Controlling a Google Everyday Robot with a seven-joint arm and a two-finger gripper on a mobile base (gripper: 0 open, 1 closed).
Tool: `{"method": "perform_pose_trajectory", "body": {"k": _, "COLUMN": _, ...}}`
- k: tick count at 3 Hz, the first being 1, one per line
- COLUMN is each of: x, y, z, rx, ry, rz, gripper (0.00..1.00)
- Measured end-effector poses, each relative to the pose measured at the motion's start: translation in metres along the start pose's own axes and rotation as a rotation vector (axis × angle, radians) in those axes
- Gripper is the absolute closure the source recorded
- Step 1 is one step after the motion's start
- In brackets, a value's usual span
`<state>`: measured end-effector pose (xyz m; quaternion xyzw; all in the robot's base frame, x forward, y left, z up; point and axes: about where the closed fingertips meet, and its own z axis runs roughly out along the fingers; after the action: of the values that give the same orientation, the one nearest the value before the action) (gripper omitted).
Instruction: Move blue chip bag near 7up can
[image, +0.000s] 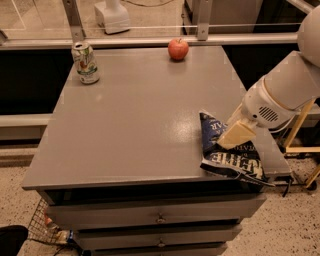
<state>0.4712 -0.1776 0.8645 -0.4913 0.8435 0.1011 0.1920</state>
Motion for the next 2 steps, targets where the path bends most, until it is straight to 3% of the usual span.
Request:
{"method": "perform_pose_trajectory", "body": {"k": 1, "x": 0.0, "y": 0.0, "z": 0.0, "rx": 0.0, "ry": 0.0, "rz": 0.0, "gripper": 1.0}}
{"method": "perform_pose_trajectory", "body": {"k": 2, "x": -0.028, "y": -0.004, "z": -0.021, "rx": 0.04, "ry": 0.007, "rz": -0.038, "gripper": 1.0}}
